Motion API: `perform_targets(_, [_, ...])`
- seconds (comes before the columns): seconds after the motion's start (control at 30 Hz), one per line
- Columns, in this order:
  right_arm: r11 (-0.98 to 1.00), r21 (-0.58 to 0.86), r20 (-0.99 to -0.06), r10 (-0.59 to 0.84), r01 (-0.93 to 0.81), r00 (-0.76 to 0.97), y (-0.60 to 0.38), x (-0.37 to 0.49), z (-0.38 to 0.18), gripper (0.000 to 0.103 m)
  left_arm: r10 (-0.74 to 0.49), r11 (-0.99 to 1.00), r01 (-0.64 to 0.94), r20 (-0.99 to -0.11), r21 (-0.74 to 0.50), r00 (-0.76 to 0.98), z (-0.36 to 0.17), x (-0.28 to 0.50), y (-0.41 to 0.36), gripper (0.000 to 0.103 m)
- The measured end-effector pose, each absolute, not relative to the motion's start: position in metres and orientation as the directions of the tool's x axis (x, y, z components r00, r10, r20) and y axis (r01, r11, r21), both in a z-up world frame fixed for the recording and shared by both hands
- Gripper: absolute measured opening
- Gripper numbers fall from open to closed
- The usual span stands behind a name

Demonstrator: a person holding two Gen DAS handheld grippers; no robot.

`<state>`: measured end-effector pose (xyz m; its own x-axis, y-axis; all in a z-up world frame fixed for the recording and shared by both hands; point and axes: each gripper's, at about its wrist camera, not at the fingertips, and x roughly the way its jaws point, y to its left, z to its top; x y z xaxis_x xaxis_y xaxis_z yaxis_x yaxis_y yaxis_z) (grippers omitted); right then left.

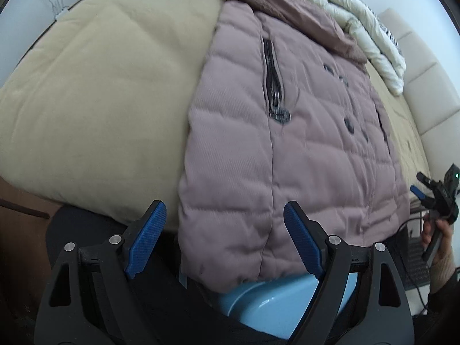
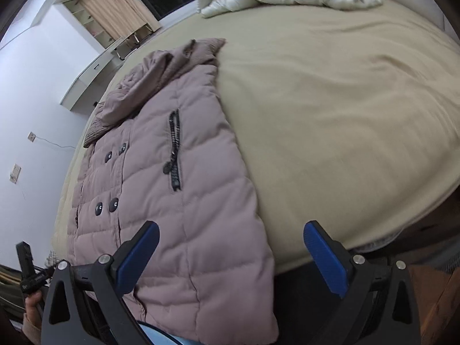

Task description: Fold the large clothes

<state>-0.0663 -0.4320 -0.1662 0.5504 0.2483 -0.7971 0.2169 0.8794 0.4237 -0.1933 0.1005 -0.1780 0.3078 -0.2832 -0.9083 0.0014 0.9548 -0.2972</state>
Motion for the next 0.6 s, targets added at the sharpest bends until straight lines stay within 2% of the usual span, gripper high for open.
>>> perform_targets(0.27, [0.837, 0.498, -0.793, 0.334, 0.228, 0.509, -0.443, -0.076, -0.188, 0.103, -0.366, 0.921, -0.047, -0.901, -0.386, 0.232, -0.215, -0.2, 0.104, 0.082])
perform_targets(0.33, [0.822, 0.526, -0.788, 0.376, 0.217, 0.488, -0.444, -0.078, -0.193, 0.102, -0.379, 0.916, -0.044, -0.896, -0.399, 0.231, -0.22, -0.197, 0.102, 0.077])
perform_targets(0.47, [0.817, 0.541, -0.793, 0.416, 0.199, 0.444, -0.445, -0.08, -0.197, 0.095, -0.411, 0.903, -0.03, -0.884, -0.428, 0.224, -0.222, -0.192, 0.102, 0.065])
perform_targets(0.6, [0.812, 0.558, -0.797, 0.466, 0.173, 0.384, -0.443, -0.079, -0.203, 0.088, -0.416, 0.903, -0.013, -0.883, -0.429, 0.219, -0.221, -0.19, 0.095, 0.06])
